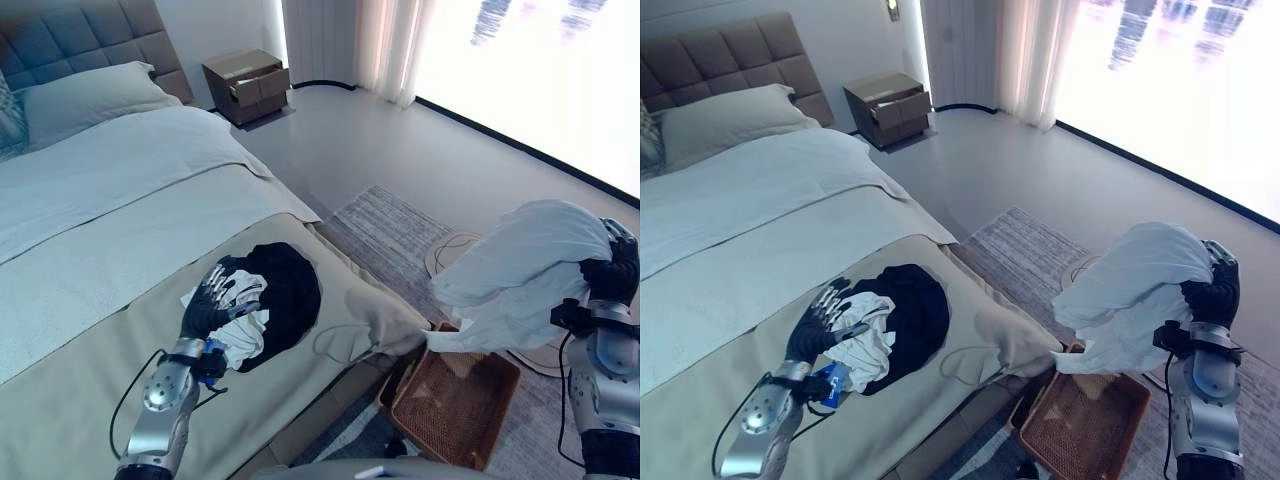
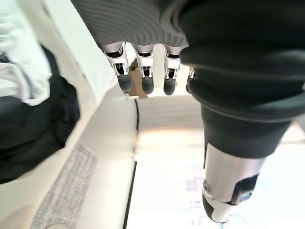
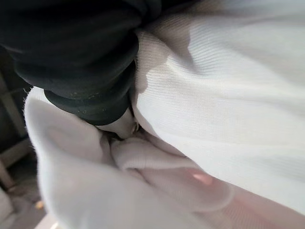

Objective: Pick up clothes into the bucket

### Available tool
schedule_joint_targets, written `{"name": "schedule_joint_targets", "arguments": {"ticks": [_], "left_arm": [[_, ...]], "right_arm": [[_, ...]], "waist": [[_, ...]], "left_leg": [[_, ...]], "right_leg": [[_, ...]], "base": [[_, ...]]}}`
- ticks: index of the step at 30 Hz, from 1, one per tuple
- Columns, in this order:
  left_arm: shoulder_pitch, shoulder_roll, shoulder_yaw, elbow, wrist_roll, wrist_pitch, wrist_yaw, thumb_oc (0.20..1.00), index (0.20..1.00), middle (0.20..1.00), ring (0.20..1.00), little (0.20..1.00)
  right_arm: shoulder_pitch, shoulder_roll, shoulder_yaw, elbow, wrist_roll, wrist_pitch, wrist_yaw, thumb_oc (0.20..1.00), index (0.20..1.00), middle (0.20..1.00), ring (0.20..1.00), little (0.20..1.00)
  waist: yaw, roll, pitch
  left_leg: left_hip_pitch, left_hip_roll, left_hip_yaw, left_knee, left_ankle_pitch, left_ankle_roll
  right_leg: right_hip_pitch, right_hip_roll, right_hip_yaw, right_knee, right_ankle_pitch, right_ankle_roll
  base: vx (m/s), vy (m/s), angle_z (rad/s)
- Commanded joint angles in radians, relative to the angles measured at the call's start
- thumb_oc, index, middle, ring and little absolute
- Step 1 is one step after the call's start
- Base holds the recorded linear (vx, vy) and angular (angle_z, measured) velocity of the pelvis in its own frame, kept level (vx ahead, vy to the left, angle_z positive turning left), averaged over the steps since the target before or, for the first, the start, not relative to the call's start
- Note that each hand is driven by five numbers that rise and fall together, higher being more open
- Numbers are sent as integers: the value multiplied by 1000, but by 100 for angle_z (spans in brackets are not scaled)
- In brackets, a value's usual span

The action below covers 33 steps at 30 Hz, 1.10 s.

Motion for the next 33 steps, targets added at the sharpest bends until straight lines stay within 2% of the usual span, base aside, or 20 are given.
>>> {"name": "schedule_joint_targets", "arguments": {"ticks": [1, 8, 13, 18, 20, 21, 22, 23, 27, 29, 31, 33], "left_arm": [[11, 17, 91, -79, -70, -81, -14, 1000, 1000, 1000, 1000, 1000], [19, -52, 185, -151, -103, -134, 47, 1000, 1000, 1000, 1000, 1000], [-5, -91, 203, -204, -119, -176, 102, 1000, 1000, 1000, 1000, 1000], [-41, -79, 191, -235, -124, -210, 135, 1000, 1000, 1000, 1000, 1000], [-69, -54, 165, -245, -126, -228, 153, 1000, 1000, 1000, 1000, 1000], [-72, -53, 166, -244, -126, -229, 153, 1000, 1000, 1000, 1000, 1000], [-89, -43, 144, -253, -146, -239, 161, 1000, 1000, 1000, 1000, 1000], [-96, -37, 134, -256, -149, -244, 165, 1000, 1000, 1000, 1000, 1000], [-105, -20, 93, -275, -152, -253, 176, 1000, 1000, 1000, 1000, 1000], [-101, -3, 65, -288, -164, -255, 185, 1000, 1000, 1000, 1000, 1000], [-98, -1, 53, -288, -167, -257, 189, 1000, 1000, 1000, 1000, 1000], [-78, 6, 25, -292, -170, -255, 193, 1000, 1000, 1000, 1000, 1000]], "right_arm": [[-43, -70, -52, -26, -10, -76, -7, 200, 200, 200, 200, 200], [17, -26, -43, 16, -99, -54, -14, 200, 200, 200, 200, 200], [-1, 22, -14, 151, -105, -57, -63, 200, 200, 200, 200, 200], [-56, 22, 17, 256, -112, -61, -115, 200, 200, 200, 200, 200], [-103, 17, 46, 302, -100, -66, -138, 200, 200, 200, 200, 200], [-107, 17, 46, 306, -99, -67, -138, 200, 200, 200, 200, 200], [-139, 11, 66, 329, -97, -68, -159, 200, 200, 200, 200, 200], [-158, 6, 74, 365, -93, -69, -172, 200, 200, 200, 200, 200], [-220, -12, 89, 461, -64, -77, -214, 200, 200, 200, 200, 200], [-268, -37, 107, 507, -60, -71, -249, 200, 200, 200, 200, 200], [-289, -49, 117, 535, -55, -71, -258, 200, 200, 200, 200, 200], [-334, -78, 133, 598, -40, -67, -273, 200, 200, 200, 200, 200]], "waist": [[-11, -38, -22], [-14, -24, 48], [-15, -22, 107], [-19, -12, 177], [-17, -8, 226], [-17, -8, 226], [-15, -4, 260], [-14, -3, 269], [-12, 7, 278], [-6, 14, 283], [-2, 17, 278], [6, 25, 282]], "left_leg": [[-66, 1, -5, 73, -36, 28], [-95, -8, -4, 125, -52, 33], [-112, -5, -10, 150, -57, 31], [-157, -10, -16, 176, -54, 31], [-221, -8, -22, 218, -54, 33], [-228, -7, -22, 224, -56, 33], [-289, -4, -30, 272, -58, 34], [-328, -4, -35, 305, -62, 35], [-452, -7, -51, 404, -81, 36], [-562, -2, -57, 503, -109, 36], [-599, 2, -57, 551, -133, 38], [-691, 8, -59, 644, -163, 43]], "right_leg": [[-75, -50, 19, 113, 17, 36], [-105, -70, 17, 174, -9, 35], [-117, -76, 8, 201, -17, 28], [-175, -83, 15, 240, -17, 26], [-236, -94, 20, 285, -21, 21], [-242, -95, 21, 290, -22, 20], [-297, -105, 26, 331, -25, 16], [-328, -109, 25, 357, -30, 14], [-427, -114, 30, 434, -51, 3], [-530, -111, 46, 523, -79, -7], [-565, -109, 56, 565, -99, -12], [-655, -111, 68, 651, -124, -18]], "base": [[0, 0, 0], [-28, 3, -5], [-37, -17, 1], [-123, 3, 1], [-199, -8, 0], [-194, -26, 5], [-189, -33, 6], [-188, -32, 7], [-120, -29, 16], [-82, -24, 12], [-16, -8, 3], [-58, -11, -8]]}}
